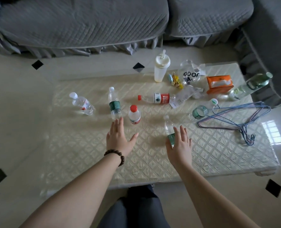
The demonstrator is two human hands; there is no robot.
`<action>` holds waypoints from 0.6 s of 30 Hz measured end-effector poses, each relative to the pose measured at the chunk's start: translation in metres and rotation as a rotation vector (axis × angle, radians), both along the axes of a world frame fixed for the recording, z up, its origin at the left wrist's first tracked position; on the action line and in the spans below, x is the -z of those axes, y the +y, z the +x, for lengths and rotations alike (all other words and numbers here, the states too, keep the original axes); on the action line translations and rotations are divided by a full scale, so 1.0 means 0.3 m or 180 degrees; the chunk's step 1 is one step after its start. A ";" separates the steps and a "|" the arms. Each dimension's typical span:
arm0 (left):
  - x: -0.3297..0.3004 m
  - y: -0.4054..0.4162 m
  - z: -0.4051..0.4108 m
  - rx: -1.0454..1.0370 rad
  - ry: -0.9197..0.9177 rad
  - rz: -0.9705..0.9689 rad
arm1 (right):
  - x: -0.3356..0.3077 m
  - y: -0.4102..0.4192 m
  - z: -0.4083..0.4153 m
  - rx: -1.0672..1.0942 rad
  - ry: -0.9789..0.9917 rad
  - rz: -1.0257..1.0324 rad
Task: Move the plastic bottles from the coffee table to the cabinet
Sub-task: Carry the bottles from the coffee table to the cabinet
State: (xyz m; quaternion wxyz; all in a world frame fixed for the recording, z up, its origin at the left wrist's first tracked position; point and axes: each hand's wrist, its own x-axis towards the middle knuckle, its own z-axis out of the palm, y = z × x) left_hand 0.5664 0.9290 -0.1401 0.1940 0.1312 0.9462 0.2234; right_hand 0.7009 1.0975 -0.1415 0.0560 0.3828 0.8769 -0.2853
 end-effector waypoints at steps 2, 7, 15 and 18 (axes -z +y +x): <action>0.058 0.061 -0.050 -0.0163 -0.0074 0.0129 | 0.071 0.049 -0.038 -0.0001 -0.0068 -0.0040; 0.212 0.181 -0.142 -0.0568 -0.0055 0.0513 | 0.223 0.133 -0.098 0.0091 -0.0095 -0.0119; 0.375 0.280 -0.206 -0.0877 -0.0092 0.0955 | 0.385 0.210 -0.110 0.0190 -0.0251 -0.0237; 0.382 0.306 -0.216 -0.0704 0.0012 0.1104 | 0.442 0.227 -0.114 0.0281 -0.0473 -0.0332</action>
